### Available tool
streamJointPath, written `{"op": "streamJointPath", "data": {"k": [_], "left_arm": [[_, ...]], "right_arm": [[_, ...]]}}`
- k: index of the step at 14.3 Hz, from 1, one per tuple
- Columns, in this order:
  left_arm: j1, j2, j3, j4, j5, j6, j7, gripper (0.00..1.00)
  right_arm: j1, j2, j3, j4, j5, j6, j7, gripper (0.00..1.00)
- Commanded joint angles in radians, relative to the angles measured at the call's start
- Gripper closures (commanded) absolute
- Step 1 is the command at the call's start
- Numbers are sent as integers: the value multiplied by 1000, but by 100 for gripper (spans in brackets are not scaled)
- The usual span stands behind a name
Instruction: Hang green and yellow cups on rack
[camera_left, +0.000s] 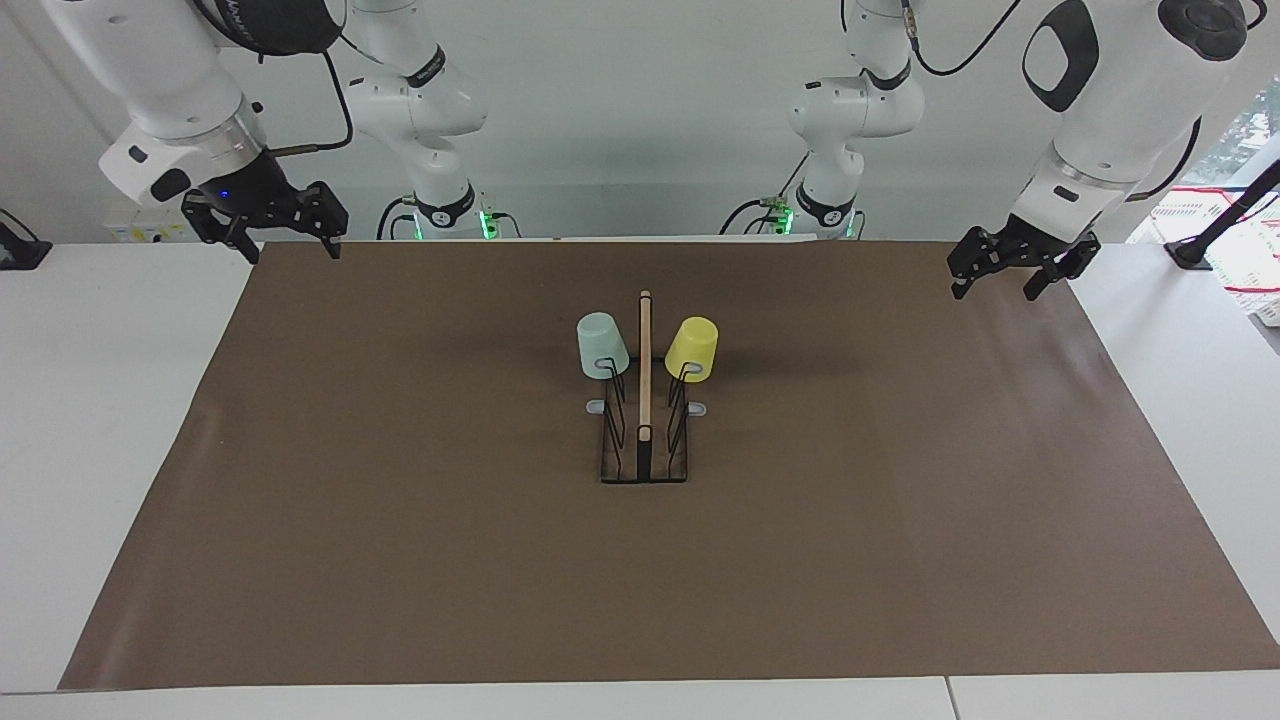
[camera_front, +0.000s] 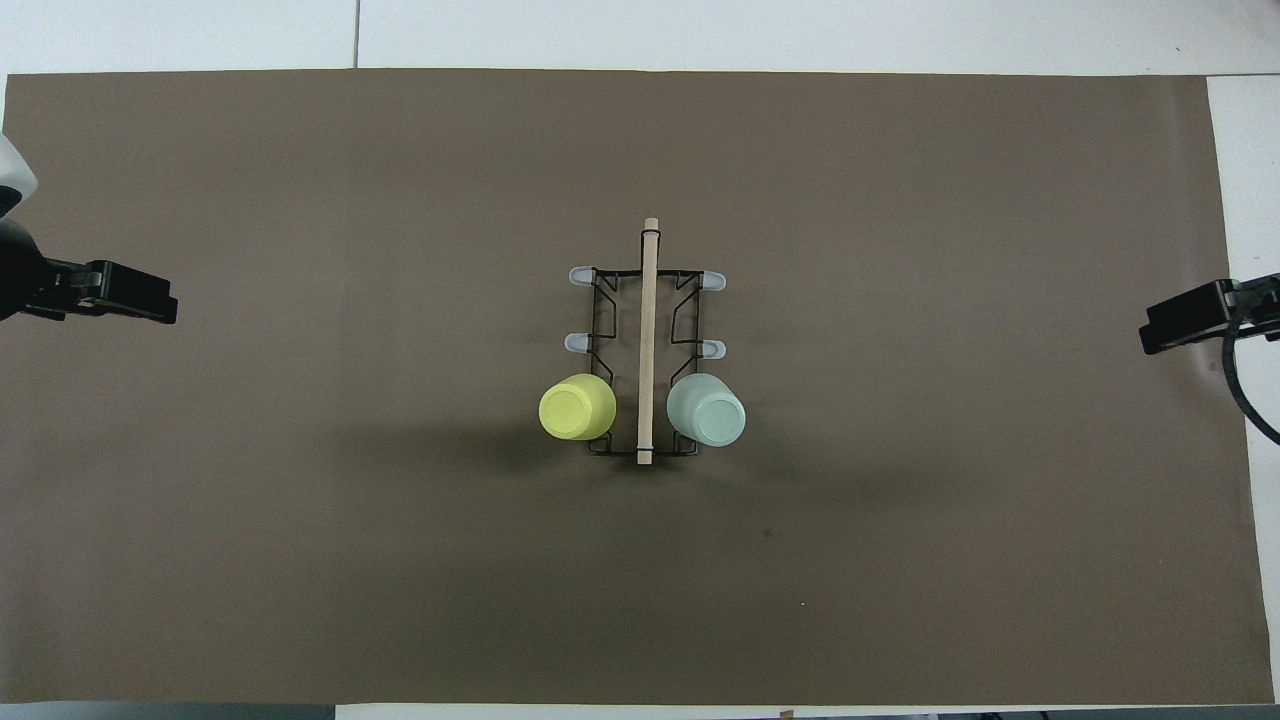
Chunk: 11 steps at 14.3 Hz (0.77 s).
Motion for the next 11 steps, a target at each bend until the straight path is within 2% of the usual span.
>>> {"op": "streamJointPath", "data": {"k": [1,11], "left_arm": [[4,-28,1,-32,-9,12,5,0],[2,-28,1,-32,-9,12,5,0]], "right_arm": [[-6,-26,1,-42,-17,7,18,0],[-50,3,0,-24,3,58,55,0]]}}
